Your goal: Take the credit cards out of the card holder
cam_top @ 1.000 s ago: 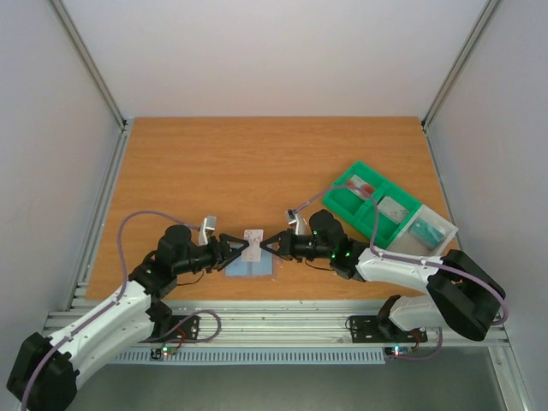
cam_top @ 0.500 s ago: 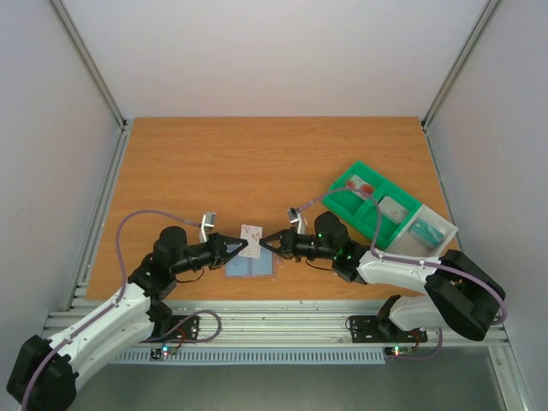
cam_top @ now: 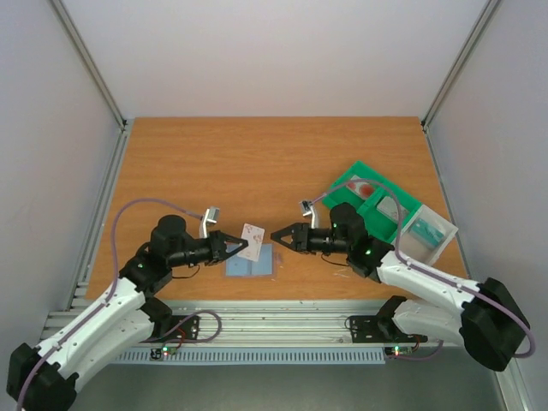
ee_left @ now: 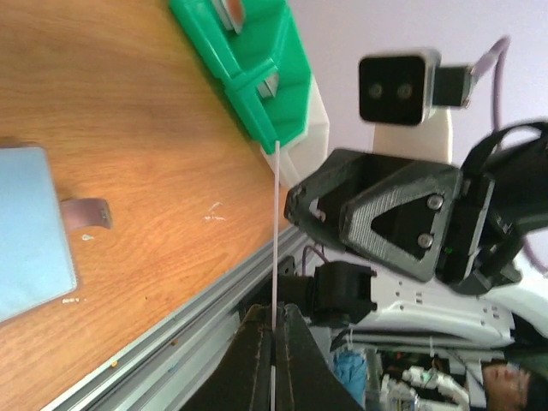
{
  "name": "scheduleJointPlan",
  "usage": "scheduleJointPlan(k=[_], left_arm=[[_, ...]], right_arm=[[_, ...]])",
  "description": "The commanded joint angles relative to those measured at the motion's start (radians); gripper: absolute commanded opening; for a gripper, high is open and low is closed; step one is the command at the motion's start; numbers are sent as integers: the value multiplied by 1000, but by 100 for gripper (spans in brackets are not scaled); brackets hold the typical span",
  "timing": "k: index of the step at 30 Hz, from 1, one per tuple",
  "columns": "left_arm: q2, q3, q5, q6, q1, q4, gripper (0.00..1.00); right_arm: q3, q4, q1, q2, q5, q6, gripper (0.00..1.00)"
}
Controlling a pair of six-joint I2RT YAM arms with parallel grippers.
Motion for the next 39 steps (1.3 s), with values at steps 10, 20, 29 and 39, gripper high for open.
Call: scheduleJointPlan(k=[10,20,29,39], left_arm=[[111,207,274,297,-52,-240,0],[148,209,298,339,-112,-239,0],[143,197,284,337,-129,-211,0],[143,178,288,302,-133,-153,0]], right_arm=[[366,-804,-131,-57,-307,-556,37],[348,-766,-132,2,-452,-595,40],[288,-695,-132,60,-519,-543,42],[232,-581,-120,93,-620,-493,27]])
